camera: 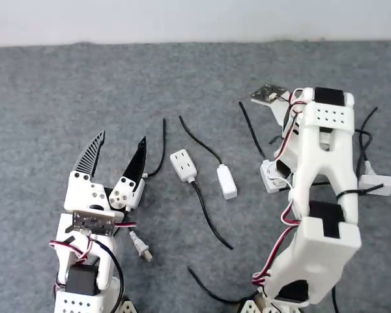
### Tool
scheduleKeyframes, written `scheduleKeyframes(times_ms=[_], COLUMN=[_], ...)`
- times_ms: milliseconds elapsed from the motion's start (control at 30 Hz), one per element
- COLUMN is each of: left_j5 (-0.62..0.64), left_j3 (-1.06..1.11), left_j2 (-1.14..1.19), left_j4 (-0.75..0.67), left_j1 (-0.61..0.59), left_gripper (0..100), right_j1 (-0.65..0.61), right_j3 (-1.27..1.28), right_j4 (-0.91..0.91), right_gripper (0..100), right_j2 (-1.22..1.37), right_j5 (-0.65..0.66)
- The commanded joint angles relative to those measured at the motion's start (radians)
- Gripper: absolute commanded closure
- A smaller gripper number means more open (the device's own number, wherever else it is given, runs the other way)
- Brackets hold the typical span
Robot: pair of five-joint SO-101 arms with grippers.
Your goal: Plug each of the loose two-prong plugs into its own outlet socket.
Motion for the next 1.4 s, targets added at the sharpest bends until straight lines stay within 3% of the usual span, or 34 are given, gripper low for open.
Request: scheduleKeyframes(times_ms=[0, 767, 1367], left_j5=[-0.006, -0.009, -0.009], left_j3=[-0.01, -0.01, -0.01], left_j2=[-0.011, -0.011, -0.011], left_j4=[-0.031, -0.031, -0.031], left_j1=[0.006, 0.006, 0.006], left_gripper=[75, 75, 75], right_j1=[0.005, -0.042, -0.048], right_j3=[-0.089, -0.092, 0.014], right_j4=[0.031, 0.022, -0.166], right_gripper=[99.1, 99.0, 99.0], right_j2=[0.016, 0.134, 0.295], right_j5=[0.006, -0.015, -0.044])
